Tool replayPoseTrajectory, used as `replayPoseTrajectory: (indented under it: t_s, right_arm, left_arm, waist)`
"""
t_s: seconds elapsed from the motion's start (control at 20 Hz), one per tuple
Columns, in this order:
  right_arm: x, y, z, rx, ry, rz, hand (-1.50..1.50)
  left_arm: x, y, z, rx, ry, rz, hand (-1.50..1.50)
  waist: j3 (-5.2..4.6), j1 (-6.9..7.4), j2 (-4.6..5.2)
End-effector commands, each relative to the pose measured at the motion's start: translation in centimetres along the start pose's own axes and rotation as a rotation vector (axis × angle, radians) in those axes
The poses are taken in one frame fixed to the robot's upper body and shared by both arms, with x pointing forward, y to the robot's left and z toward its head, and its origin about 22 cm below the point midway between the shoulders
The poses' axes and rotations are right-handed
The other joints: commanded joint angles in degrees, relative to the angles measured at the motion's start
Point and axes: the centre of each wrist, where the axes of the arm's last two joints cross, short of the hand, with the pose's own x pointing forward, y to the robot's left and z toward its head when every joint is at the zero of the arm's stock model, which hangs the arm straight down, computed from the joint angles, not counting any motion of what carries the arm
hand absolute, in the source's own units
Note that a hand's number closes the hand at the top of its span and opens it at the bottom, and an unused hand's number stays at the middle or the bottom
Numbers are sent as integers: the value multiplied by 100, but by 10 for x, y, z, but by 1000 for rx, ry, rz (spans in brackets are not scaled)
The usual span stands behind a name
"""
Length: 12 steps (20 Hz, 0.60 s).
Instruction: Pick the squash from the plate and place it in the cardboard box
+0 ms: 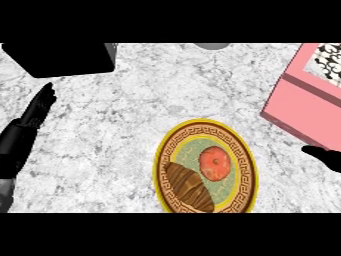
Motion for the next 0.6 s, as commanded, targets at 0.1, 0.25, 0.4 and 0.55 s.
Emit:
replayPoseTrajectory:
  t_s: [0.1, 0.25, 0.4, 0.55]
  right_arm:
    - [24, -7, 55, 131, -66, 271, -150]
    - [46, -8, 74, 189, -50, 357, -150]
    - [58, -11, 77, 314, 60, 519, -150]
    - [79, -10, 79, 434, 117, 635, -150]
  left_arm:
    - [14, -16, -10, -94, -38, -17, 0]
    - [6, -19, -13, -102, -28, -15, 0]
    - [16, -20, -16, -127, -57, 3, 0]
    - [16, -29, -22, -148, -67, -6, 0]
  waist:
    - [8, 210, 49]
    - [4, 306, 88]
    - [-13, 427, 102]
    - [-16, 574, 146]
